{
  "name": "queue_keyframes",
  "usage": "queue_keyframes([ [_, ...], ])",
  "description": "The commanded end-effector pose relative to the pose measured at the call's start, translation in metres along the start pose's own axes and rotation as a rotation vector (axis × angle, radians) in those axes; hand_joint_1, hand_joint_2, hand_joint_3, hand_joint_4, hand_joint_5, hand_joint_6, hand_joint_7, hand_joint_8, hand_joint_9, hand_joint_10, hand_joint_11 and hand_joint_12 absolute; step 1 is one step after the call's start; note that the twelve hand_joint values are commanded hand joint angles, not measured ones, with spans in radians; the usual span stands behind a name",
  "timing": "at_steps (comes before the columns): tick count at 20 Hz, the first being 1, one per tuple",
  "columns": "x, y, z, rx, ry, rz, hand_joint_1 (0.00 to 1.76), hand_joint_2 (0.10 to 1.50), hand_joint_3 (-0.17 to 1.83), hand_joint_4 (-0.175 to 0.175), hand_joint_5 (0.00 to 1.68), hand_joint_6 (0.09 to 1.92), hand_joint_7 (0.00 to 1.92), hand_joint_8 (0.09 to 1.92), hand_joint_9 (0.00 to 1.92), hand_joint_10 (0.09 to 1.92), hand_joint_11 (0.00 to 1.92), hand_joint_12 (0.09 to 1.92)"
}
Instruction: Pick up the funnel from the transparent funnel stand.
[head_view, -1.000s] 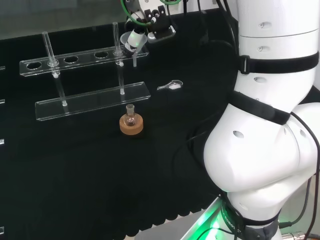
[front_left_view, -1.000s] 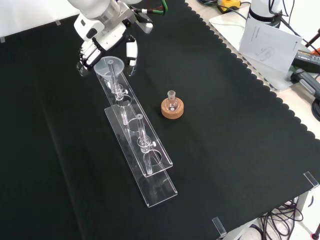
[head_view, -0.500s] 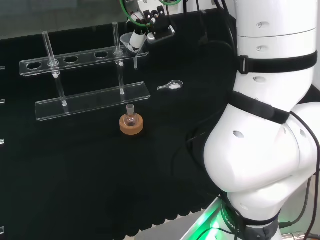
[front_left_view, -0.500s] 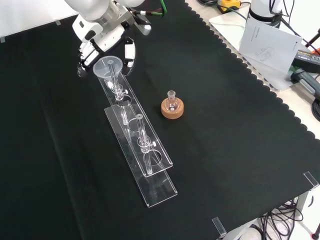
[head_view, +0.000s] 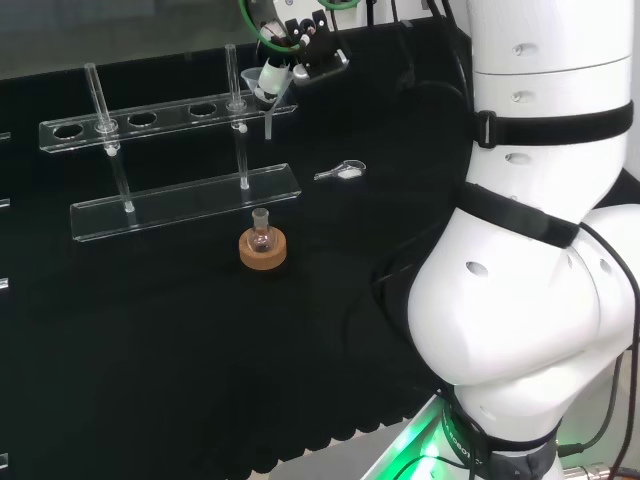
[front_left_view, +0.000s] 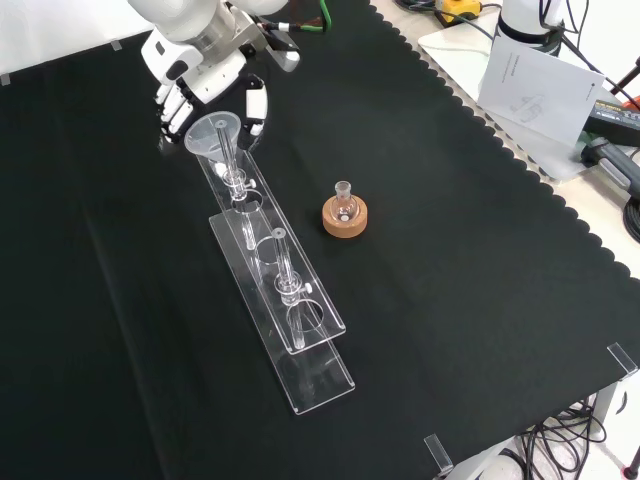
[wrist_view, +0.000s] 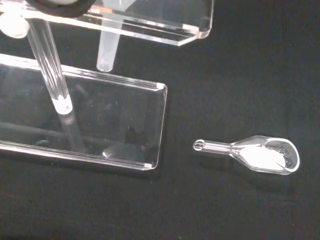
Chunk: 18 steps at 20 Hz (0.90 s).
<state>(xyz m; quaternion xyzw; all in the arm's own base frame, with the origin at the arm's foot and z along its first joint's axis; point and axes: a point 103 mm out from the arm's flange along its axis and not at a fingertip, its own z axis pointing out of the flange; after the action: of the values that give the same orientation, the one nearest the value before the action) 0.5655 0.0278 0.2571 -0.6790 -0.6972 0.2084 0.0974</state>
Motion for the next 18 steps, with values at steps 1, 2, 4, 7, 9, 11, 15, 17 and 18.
queue_keyframes([
  [1,-0.001,-0.005,-0.004,-0.012,0.002,-0.009,0.68,0.70,0.47,-0.019,0.30,0.09,0.20,0.70,0.43,0.67,0.29,1.43],
  [2,-0.001,-0.006,-0.005,-0.015,-0.005,-0.006,0.68,0.70,0.47,-0.020,0.30,0.09,0.22,0.71,0.44,0.67,0.28,1.44],
  [4,-0.001,-0.007,-0.005,-0.017,-0.018,-0.001,0.68,0.69,0.48,-0.029,0.37,0.09,0.35,0.74,0.55,0.67,0.31,1.41],
  [7,-0.001,-0.010,-0.006,-0.013,-0.009,-0.002,0.68,0.68,0.50,-0.037,0.43,0.09,0.42,0.74,0.65,0.65,0.36,1.37],
  [9,-0.002,-0.011,-0.006,-0.016,-0.010,-0.006,0.68,0.68,0.50,-0.037,0.43,0.09,0.40,0.74,0.63,0.63,0.36,1.36],
  [11,-0.002,-0.013,-0.007,-0.023,-0.015,-0.006,0.68,0.68,0.50,-0.038,0.43,0.09,0.42,0.75,0.64,0.63,0.36,1.36],
  [15,-0.003,-0.019,-0.011,-0.105,-0.040,0.001,0.70,0.68,0.50,-0.049,0.59,0.10,0.64,0.81,0.80,0.66,0.41,1.33],
  [17,-0.002,-0.024,-0.015,-0.153,-0.047,0.014,0.72,0.69,0.50,-0.053,0.70,0.30,0.76,0.85,0.89,0.67,0.45,1.30],
  [18,-0.003,-0.027,-0.018,-0.181,-0.051,0.020,0.73,0.69,0.50,-0.056,0.73,0.43,0.81,0.87,0.92,0.68,0.47,1.29],
])
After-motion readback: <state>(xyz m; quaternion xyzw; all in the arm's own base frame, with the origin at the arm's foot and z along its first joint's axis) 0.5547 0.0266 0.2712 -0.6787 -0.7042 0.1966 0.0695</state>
